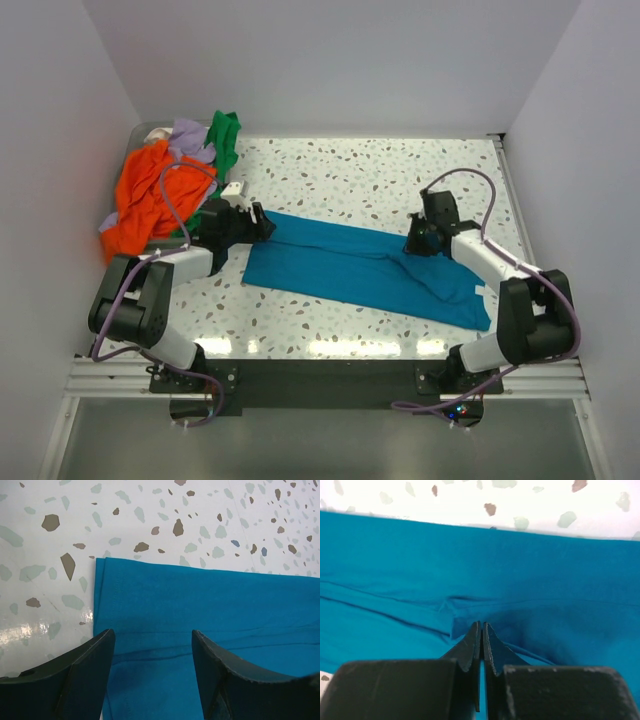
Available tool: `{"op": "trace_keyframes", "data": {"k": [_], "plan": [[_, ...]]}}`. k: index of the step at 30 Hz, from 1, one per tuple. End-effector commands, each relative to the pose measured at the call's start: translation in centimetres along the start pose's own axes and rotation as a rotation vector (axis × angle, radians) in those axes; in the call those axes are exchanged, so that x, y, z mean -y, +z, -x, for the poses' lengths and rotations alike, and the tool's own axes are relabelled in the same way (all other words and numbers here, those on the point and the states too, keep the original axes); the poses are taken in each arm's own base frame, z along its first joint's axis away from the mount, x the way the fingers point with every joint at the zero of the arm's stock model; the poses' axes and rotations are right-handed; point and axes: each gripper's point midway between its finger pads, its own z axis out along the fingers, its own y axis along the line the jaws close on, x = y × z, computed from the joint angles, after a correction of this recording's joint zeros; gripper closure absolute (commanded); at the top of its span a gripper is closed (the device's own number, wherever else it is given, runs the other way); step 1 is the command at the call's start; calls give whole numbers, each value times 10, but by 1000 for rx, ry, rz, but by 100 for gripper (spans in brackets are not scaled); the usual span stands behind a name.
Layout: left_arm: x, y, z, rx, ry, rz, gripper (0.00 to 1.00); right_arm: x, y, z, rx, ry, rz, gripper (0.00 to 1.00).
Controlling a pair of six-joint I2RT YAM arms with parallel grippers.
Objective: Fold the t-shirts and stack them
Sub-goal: Fold the tshirt
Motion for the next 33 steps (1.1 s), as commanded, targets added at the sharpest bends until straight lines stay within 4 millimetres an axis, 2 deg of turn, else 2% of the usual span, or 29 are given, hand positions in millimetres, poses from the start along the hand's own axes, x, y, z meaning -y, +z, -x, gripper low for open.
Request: {"op": "trace_keyframes", "data": {"k": [1,11,17,21,25,28,33], "plan": [[11,2,27,76,38,-38,32,-15,-9,-18,-36,-12,44,100],[10,3,25,69,36,-34,32,-25,-12,-43,-66,-21,22,99],[9,2,24,69,37,-29,32,-34,-19,-62,-84,-28,37,85],[8,2,25,70,39,-28,32,-34,-23,-75,-95,-27,39,71],[9,2,25,70,39,-31,32,-32,-28,-72,-66,-21,31,63],[9,2,24,70,39,-31,32,-37,-35,-68,-54,-22,54,62],[9,0,26,76,42,-29,32,-42,-61,-50,23,-20,82,59]]}}
